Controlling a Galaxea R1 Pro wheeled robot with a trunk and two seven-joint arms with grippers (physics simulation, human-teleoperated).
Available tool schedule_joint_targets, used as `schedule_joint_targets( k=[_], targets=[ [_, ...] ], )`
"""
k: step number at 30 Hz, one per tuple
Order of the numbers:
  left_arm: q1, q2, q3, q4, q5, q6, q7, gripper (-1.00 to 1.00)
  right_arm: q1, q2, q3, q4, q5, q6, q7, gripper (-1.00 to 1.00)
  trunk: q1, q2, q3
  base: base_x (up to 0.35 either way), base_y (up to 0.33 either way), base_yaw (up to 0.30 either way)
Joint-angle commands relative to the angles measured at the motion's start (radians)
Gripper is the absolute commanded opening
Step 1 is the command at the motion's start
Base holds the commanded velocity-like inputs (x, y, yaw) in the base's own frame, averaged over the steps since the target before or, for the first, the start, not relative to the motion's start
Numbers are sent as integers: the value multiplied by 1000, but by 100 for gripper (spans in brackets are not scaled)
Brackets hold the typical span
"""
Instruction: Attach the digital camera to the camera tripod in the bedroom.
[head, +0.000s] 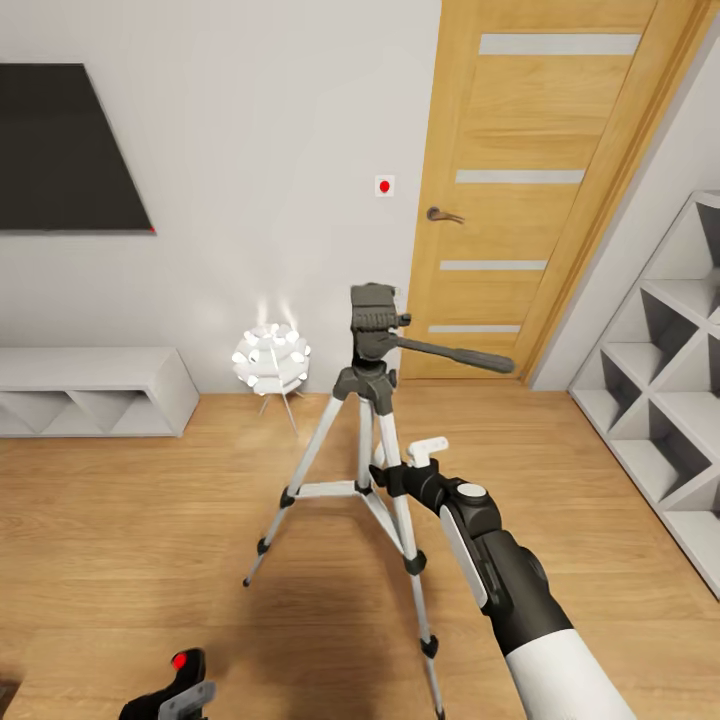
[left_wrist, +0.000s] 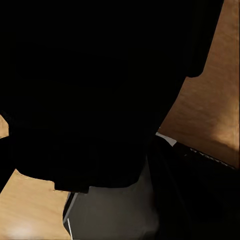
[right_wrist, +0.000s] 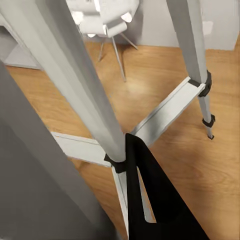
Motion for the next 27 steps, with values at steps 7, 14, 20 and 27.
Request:
schedule_joint_targets(
  k=[7,14,20,27],
  targets=[
    [-41,18,28,-43,0,16,-4,-100,0,2,3,-5,-2,14,-5,-100,1,-1,-2,0,0,0],
    [-82,58,25,-84,-4,-4,1,-100,0,2,8,-8,16,31,-4,-100,1,-1,-2,0,0,0],
    [-117,92,57,-119,-3,26,7,-100,0,2,10,-9,33,31,-3,-100,1,-1,-2,0,0,0],
    [-157,90,94,-159,11,61,32,-100,0,2,13,-8,54,33,-4,-100,1,-1,-2,0,0,0]
  ],
)
